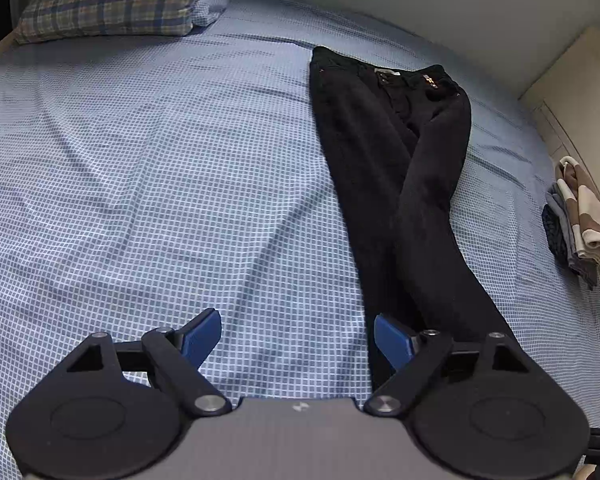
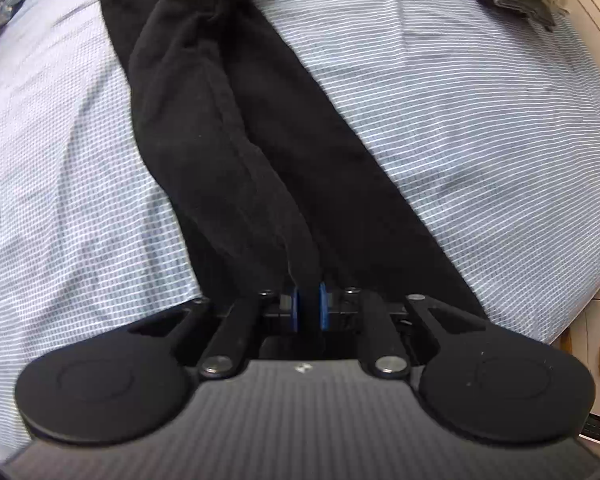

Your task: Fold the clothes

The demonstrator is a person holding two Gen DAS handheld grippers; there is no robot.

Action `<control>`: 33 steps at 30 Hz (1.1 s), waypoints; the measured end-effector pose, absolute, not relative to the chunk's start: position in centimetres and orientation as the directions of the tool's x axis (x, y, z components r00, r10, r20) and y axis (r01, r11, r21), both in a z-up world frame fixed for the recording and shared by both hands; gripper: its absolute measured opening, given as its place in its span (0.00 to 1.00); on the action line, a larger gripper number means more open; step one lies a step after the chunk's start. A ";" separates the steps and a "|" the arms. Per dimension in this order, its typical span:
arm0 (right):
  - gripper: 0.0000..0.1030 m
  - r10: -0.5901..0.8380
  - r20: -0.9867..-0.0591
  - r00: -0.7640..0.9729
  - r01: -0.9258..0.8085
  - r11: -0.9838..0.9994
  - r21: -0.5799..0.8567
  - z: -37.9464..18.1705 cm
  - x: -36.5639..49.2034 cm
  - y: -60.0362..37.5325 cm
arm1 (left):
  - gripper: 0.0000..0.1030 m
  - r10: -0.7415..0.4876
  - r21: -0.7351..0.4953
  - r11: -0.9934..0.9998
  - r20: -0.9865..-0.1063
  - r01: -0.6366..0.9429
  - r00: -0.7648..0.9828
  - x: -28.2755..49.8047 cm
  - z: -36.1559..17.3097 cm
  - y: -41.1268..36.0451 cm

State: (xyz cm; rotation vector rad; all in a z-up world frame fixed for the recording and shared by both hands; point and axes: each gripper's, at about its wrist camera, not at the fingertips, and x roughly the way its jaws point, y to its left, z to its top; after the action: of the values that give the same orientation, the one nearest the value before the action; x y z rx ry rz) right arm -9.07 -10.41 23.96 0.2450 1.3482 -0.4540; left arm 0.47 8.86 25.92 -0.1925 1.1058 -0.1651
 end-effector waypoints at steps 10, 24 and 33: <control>0.13 -0.206 -0.967 0.152 0.469 0.876 -0.113 23.8 -12.8 -24.5 | 0.83 -0.233 -0.240 0.970 -0.866 0.041 0.442 0.6 27.9 -7.2; 0.10 -0.354 -0.922 0.161 0.373 0.886 -0.275 22.7 -14.0 -46.6 | 0.83 -0.224 -0.216 0.974 -0.877 0.067 0.426 -2.7 28.2 -24.5; 0.22 -0.394 -0.918 0.043 0.265 0.890 -0.370 14.0 -11.6 -54.9 | 0.83 -0.155 -0.154 0.987 -0.891 0.038 0.427 -2.0 28.2 -25.5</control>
State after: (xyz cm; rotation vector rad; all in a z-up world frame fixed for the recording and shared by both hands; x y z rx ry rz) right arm -11.59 -54.89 14.00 -0.1088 1.4430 -0.5058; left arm -2.04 -25.46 28.16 -0.1164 1.1236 -0.1212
